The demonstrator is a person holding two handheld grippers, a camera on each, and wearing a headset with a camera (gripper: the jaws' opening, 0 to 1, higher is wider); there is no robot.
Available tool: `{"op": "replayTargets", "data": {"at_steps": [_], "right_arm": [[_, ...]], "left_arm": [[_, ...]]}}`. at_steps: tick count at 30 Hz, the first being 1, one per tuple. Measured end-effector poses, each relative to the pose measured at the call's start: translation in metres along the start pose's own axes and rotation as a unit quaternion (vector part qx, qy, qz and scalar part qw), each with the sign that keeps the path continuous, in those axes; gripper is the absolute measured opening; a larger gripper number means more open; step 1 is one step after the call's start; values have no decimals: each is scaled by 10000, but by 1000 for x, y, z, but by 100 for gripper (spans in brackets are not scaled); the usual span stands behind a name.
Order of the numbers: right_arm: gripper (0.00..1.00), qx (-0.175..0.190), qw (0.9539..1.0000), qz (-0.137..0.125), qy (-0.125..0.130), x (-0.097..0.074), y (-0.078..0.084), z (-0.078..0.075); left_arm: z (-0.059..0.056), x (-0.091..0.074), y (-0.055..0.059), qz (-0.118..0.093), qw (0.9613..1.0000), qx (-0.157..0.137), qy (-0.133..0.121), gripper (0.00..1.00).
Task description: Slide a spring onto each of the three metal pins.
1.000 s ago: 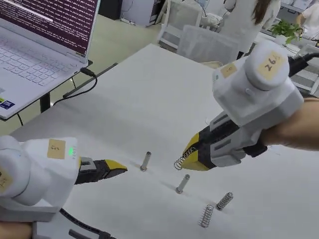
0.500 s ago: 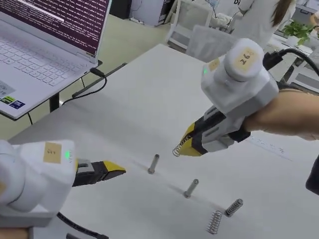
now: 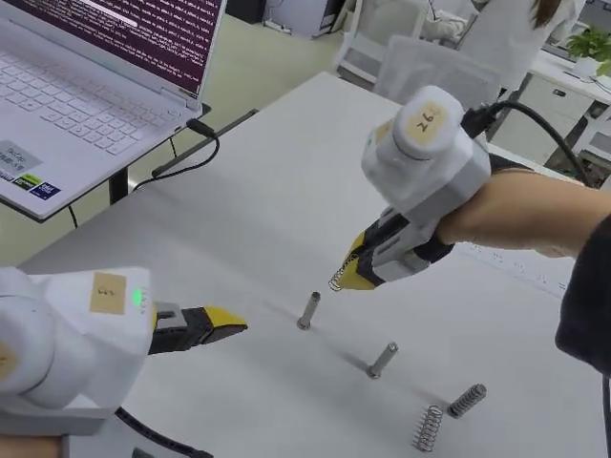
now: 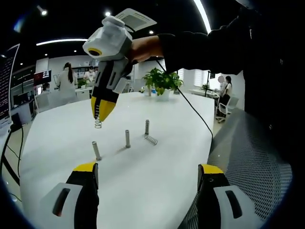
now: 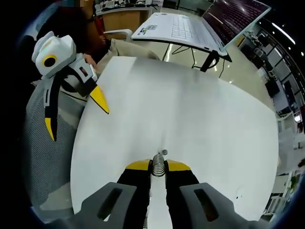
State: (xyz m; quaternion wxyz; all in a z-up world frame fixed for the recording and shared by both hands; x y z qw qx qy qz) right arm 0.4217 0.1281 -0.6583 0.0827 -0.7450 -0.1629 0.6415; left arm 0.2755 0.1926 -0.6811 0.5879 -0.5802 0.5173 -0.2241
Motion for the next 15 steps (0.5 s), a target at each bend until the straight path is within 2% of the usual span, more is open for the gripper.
{"op": "replayTargets", "data": {"at_steps": [5, 8, 15], "right_arm": [[8, 79, 9999, -6, -62, 10, -1, -4], [8, 52, 9999, 79, -83, 19, 4, -8], [8, 103, 9998, 111, -138, 24, 5, -8]], "left_arm": [[3, 2, -1, -18, 10000, -11, -16, 83], [7, 3, -1, -40, 10000, -26, -59, 83], [14, 2, 5, 33, 9998, 58, -206, 83]]}}
Point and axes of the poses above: the centre of the closed fingertips' face, and the gripper's own axes: x roughly forward along the fingers, z roughly to its left, y roughly out of its underside, the point moved 3 cm from there along -x, roughly backward along the fingers, and after that the axes turned 10 degrees about -x, right-handed, at the moved point
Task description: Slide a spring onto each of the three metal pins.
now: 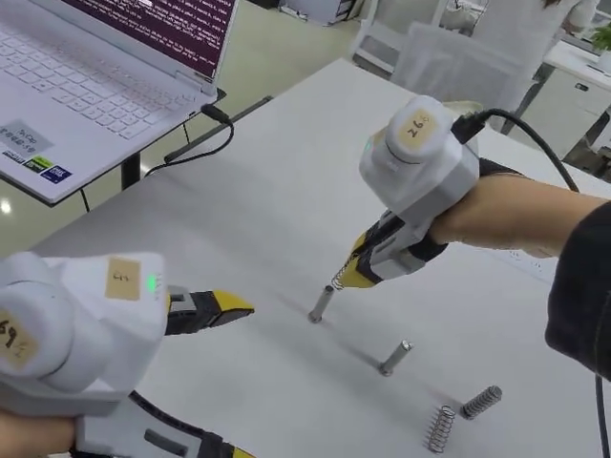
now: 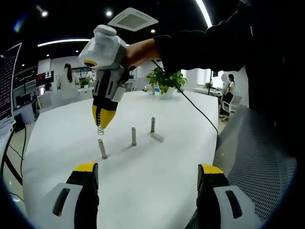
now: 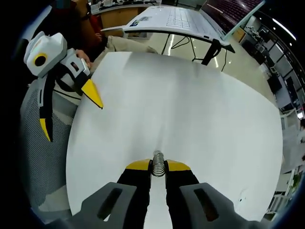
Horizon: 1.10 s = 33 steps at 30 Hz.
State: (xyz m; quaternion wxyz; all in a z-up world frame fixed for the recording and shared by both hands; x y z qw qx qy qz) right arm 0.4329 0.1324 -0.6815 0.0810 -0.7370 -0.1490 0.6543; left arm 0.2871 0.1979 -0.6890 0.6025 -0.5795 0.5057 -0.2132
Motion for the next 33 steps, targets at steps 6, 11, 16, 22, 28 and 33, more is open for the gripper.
{"op": "replayTargets", "data": {"at_steps": [6, 11, 16, 22, 28, 33], "right_arm": [[8, -4, 10000, 63, -46, 6, 1, 2], [8, -1, 9999, 65, -83, 9, 0, 3], [8, 1, 9999, 91, -144, 12, 0, 5], [8, 22, 9998, 122, -181, 17, 2, 4], [8, 10, 9996, 188, -228, 24, 3, 6], [8, 0, 9993, 240, -272, 29, 4, 6]], "left_arm": [[7, -2, 4, 106, 9998, 125, -149, 83], [11, -3, 6, 134, 9996, 161, -208, 82], [13, -3, 9, 205, 9993, 225, -235, 82], [15, -2, 8, 227, 9990, 277, -261, 81], [18, -3, 9, 308, 9983, 387, -296, 81], [19, -2, 9, 343, 9980, 430, -305, 80]]}}
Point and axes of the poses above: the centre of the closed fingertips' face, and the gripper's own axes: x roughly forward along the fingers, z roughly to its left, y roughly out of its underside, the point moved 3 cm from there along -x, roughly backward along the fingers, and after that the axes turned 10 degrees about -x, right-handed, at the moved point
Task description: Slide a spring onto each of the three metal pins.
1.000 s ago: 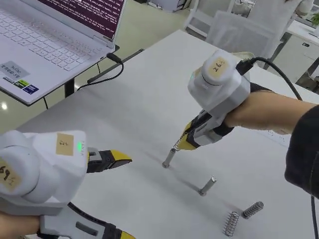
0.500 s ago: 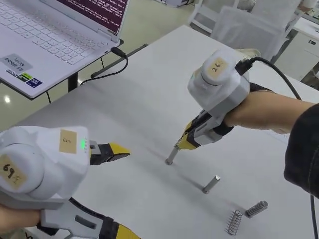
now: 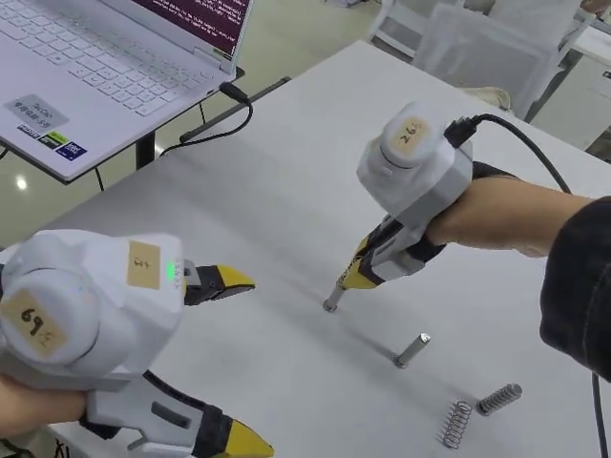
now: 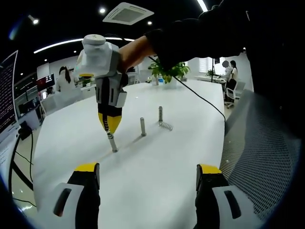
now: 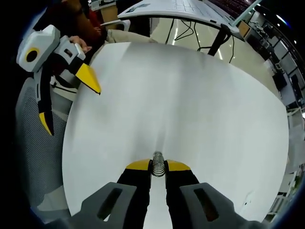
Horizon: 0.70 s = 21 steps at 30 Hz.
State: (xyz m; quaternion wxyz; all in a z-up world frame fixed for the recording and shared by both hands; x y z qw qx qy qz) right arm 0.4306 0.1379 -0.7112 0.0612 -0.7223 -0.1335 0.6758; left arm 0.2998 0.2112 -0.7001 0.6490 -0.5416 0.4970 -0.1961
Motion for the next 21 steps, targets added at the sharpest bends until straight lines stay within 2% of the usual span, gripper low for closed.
{"op": "replayTargets", "data": {"at_steps": [11, 21], "right_arm": [[9, -82, 9997, 218, -72, 21, 5, 0], [9, -156, 9993, 333, -86, 33, 9, 1]], "left_arm": [[2, 0, 2, 48, 10000, 20, -32, 79], [1, 1, 2, 88, 10000, 24, -26, 78]]}}
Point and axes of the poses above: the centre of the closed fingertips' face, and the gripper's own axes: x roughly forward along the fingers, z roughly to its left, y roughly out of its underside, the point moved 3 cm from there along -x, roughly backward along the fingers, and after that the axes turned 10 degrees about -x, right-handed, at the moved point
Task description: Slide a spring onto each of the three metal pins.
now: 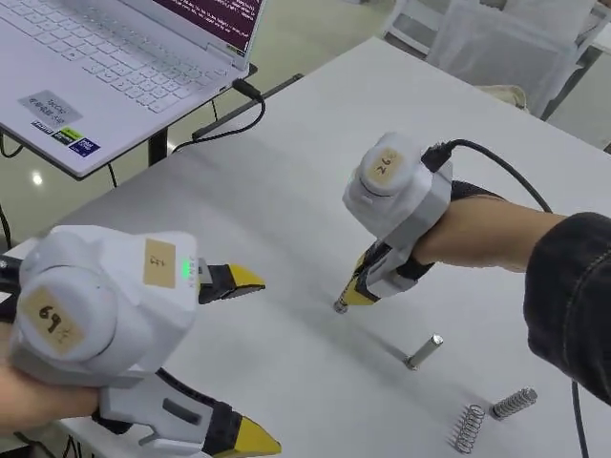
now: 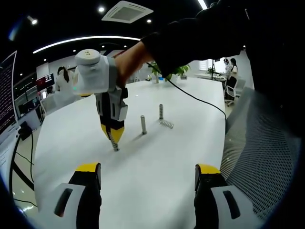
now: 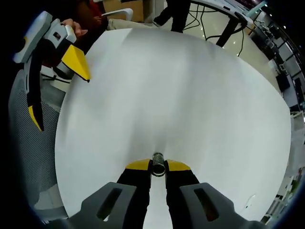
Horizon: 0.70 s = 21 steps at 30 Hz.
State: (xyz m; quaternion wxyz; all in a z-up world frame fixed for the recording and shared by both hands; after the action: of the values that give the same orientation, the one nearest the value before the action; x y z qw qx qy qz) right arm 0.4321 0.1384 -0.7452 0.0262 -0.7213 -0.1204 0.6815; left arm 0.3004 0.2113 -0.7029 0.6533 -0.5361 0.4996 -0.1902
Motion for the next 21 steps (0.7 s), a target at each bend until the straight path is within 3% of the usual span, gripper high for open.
{"op": "replayTargets", "data": {"at_steps": [16, 21], "right_arm": [[9, 11, 10000, 37, 35, 10, 5, 0], [14, 48, 10000, -17, 33, 8, 6, 1]], "left_arm": [[0, 0, 2, 30, 10000, -29, 10, 77], [1, -1, 2, 54, 10000, -27, 2, 77]]}}
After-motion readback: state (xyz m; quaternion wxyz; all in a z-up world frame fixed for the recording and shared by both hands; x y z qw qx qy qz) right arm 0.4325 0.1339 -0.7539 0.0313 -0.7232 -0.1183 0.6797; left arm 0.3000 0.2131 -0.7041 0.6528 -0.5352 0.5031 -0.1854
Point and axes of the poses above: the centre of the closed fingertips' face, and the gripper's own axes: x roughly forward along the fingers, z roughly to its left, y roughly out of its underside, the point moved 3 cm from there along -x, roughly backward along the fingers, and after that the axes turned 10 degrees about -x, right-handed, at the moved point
